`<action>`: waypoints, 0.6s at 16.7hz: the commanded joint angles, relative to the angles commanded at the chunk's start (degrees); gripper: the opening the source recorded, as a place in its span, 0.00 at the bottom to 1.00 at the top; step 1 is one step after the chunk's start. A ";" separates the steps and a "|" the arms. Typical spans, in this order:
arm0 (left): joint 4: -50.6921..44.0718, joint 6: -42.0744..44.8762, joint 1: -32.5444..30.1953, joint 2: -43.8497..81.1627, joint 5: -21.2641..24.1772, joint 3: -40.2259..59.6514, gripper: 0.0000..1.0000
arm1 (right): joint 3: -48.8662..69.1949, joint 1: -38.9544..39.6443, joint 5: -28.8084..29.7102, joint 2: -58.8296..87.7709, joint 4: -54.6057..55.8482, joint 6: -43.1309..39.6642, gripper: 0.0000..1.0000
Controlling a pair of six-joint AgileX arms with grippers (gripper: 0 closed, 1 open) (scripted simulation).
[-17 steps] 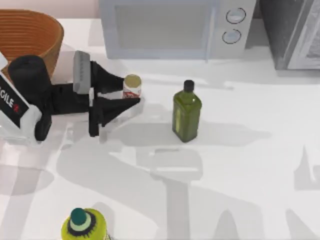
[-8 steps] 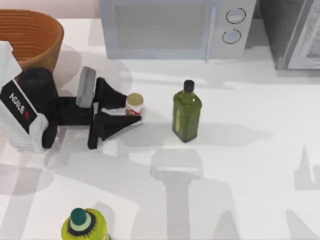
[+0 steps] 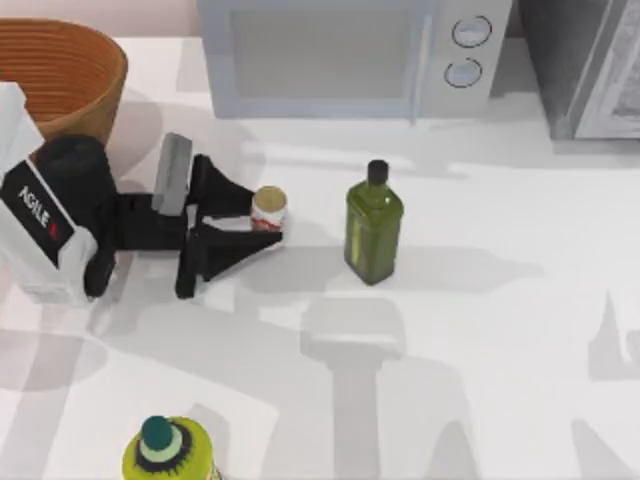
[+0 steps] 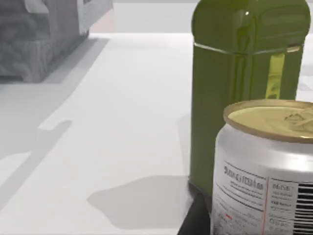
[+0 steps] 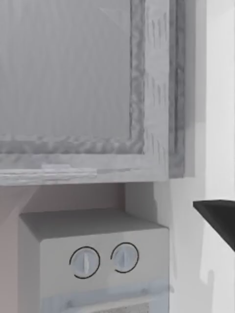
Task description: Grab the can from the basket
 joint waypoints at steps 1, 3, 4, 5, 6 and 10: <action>0.00 0.00 0.00 0.00 0.00 0.00 0.45 | 0.00 0.00 0.00 0.00 0.00 0.00 1.00; 0.00 0.00 0.00 0.00 0.00 0.00 0.60 | 0.00 0.00 0.00 0.00 0.00 0.00 1.00; 0.00 0.00 0.00 0.00 0.00 0.00 0.68 | 0.00 0.00 0.00 0.00 0.00 0.00 1.00; 0.00 0.00 0.00 0.00 0.00 0.00 0.75 | 0.00 0.00 0.00 0.00 0.00 0.00 1.00; 0.00 0.00 0.00 0.00 0.00 0.00 0.83 | 0.00 0.00 0.00 0.00 0.00 0.00 1.00; 0.00 0.00 0.00 0.00 0.00 0.00 1.00 | 0.00 0.00 0.00 0.00 0.00 0.00 1.00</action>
